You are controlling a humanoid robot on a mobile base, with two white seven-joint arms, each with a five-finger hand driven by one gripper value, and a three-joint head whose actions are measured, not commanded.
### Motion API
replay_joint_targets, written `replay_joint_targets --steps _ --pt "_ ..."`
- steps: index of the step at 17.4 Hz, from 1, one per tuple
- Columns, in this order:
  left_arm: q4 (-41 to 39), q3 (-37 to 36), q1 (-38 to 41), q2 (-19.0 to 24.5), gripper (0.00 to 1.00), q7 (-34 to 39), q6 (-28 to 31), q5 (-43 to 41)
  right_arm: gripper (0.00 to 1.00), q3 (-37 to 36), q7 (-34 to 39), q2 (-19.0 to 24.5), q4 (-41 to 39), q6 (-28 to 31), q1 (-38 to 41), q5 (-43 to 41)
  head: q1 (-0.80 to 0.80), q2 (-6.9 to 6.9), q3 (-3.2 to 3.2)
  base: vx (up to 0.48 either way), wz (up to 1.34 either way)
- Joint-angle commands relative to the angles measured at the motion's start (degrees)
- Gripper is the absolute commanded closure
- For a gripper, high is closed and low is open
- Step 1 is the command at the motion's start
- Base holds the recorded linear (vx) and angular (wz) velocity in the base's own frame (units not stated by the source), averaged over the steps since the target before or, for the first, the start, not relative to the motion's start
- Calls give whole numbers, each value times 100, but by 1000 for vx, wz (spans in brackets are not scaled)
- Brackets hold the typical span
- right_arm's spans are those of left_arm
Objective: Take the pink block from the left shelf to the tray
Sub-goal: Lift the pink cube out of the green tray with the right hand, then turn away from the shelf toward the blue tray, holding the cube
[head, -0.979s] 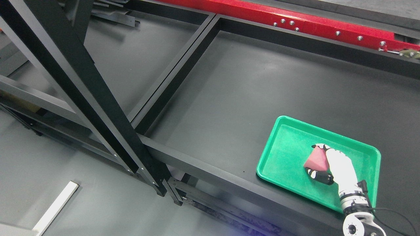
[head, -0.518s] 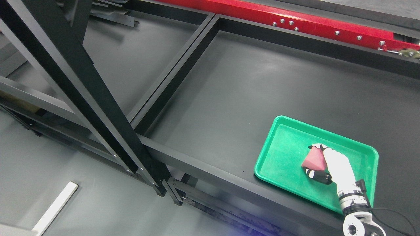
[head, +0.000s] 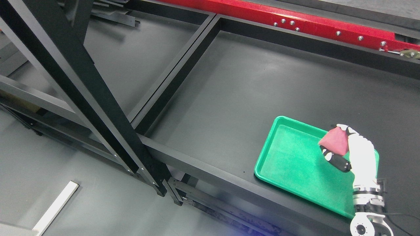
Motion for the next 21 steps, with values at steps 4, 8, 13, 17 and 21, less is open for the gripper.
replay_joint_targets --steps 4,8,13,17,21 --pt "0 0 53 100 0 -3 -5 -9 98 -930 -295 500 -631 -327 94 -461 0 0 0 -6 13" --pt "0 0 53 100 0 -3 -5 -9 98 -974 -295 500 -684 -327 111 -577 0 0 0 -23 51" --pt "0 0 53 100 0 -3 -5 -9 98 -974 -295 500 -693 -380 191 -594 0 0 0 -65 259" --pt "0 0 53 100 0 -3 -5 -9 98 -974 -295 500 -693 -380 226 -594 0 0 0 -124 622" --pt "0 0 53 100 0 -3 -5 -9 98 -957 -295 500 -693 -415 252 -594 0 0 0 -147 864"
